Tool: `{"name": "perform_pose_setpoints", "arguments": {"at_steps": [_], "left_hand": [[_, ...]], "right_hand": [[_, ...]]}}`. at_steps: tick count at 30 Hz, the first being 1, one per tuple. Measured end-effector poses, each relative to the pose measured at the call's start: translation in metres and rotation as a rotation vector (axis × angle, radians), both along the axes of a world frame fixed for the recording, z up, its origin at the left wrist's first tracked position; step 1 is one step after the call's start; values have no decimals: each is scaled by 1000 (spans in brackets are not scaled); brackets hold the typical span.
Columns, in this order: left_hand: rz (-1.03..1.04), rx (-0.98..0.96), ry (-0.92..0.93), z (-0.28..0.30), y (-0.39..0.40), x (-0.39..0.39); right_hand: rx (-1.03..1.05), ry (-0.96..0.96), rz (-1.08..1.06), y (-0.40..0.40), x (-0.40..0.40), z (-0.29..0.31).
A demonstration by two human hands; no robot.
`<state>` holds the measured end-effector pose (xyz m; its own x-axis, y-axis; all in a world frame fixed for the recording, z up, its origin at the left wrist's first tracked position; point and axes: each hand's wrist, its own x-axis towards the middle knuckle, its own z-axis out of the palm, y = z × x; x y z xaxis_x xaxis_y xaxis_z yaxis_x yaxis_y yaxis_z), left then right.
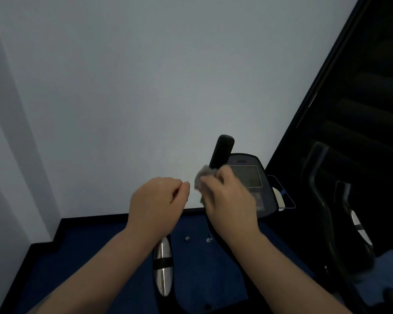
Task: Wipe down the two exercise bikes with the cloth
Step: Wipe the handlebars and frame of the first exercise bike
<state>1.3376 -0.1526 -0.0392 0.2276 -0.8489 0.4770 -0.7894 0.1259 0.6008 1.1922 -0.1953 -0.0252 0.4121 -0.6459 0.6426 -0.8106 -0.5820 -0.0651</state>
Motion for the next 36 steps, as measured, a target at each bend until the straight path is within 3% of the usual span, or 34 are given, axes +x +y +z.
{"name": "perform_pose_setpoints", "arguments": {"at_steps": [3,6,8,10,15,17,21,23,28,30,33,36], "left_hand": [[4,-10,-8,-1,1,-1],[3,-14,8,-2,1,-2],[14,-34,-23,-4,2,-5],[23,-59,-36,-6,3,-8],[13,-179,-19,-6,4,-14],[-36,-247,-41,-4,7,-24],[-233,-261,79,-6,14,-47],[-272,-226,168,-11,16,-50],[-364,-165,124,-15,18,-52],[-386,-152,134,-15,20,-54],[-399,-119,151,-16,22,-49],[-429,-84,59,-17,22,-41]], "right_hand": [[214,-190,138,6,-28,-1],[192,-731,131,-9,-33,20],[401,-972,135,-21,-16,27],[549,-896,77,-20,-2,12],[813,-438,-37,16,-59,-34],[812,-304,7,10,-65,-19],[725,-445,81,7,-34,-8],[669,-406,71,27,-44,-20],[748,-47,45,25,-92,-2],[756,-153,52,12,-73,0],[811,-570,82,32,-53,-21],[716,-480,76,48,-80,-36]]}}
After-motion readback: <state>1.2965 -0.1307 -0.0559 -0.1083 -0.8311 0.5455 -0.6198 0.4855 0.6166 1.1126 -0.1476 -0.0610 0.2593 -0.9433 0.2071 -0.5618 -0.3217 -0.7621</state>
